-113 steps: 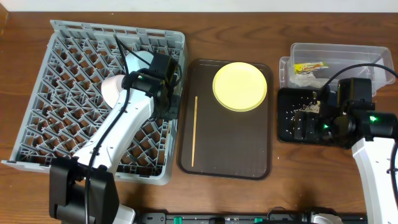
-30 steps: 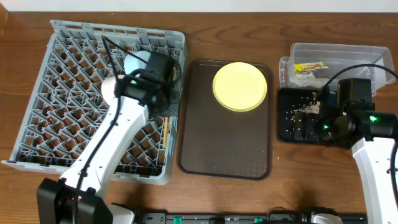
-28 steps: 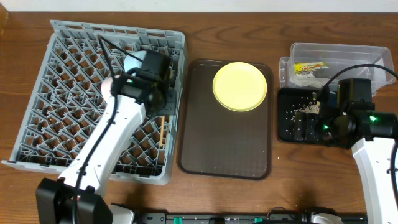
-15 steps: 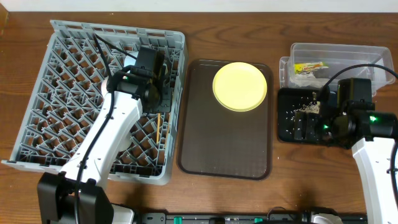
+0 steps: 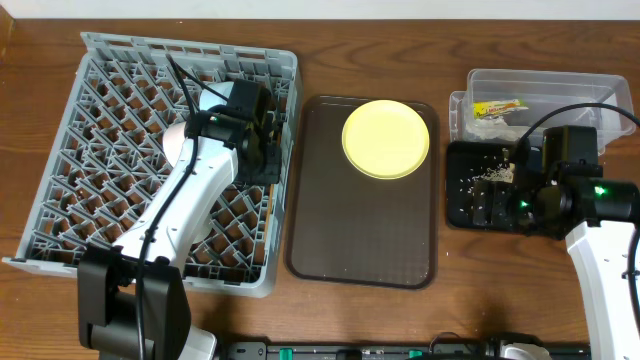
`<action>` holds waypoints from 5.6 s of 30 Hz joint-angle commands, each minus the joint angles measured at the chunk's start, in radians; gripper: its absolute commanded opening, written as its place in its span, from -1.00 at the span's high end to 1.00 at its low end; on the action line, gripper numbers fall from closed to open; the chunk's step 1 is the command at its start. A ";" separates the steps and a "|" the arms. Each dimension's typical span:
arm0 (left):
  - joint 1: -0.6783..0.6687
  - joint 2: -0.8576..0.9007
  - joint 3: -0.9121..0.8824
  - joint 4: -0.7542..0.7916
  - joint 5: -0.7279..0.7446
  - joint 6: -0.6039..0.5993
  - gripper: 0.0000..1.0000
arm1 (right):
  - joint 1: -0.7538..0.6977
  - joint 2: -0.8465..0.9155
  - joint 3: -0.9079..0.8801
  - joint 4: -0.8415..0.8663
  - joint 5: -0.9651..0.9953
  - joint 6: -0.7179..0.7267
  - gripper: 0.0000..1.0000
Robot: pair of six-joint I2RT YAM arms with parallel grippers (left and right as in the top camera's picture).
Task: Sort waste into correct bins and load items into the dishwasher
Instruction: 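Insert the second chopstick into the rack with the left gripper and release, then reach the left gripper to the yellow plate's rim and grasp it, then lift the yellow plate and stand it upright in the rack with the left gripper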
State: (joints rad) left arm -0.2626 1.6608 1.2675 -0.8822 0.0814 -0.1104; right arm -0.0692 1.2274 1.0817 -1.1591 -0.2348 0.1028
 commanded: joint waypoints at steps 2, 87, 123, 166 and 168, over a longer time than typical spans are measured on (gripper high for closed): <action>0.003 -0.013 -0.005 -0.001 0.008 0.005 0.48 | -0.006 -0.008 0.015 -0.005 -0.001 0.004 -0.66; -0.532 0.383 0.043 0.191 0.108 0.131 0.88 | -0.006 -0.008 0.015 -0.001 -0.001 0.008 -0.69; -0.262 -0.273 0.125 0.143 0.175 0.086 0.88 | -0.006 -0.008 0.015 -0.004 -0.001 0.008 -0.69; 0.212 -0.085 0.124 0.264 0.842 0.062 0.88 | -0.006 -0.008 0.015 -0.008 -0.001 0.009 -0.68; 0.231 -0.085 0.124 0.264 0.842 0.036 0.88 | -0.006 -0.008 0.015 -0.008 -0.001 0.009 -0.69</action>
State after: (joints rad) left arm -0.0631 1.5711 1.3743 -0.6235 0.9138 -0.0341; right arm -0.0692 1.2274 1.0821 -1.1645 -0.2348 0.1028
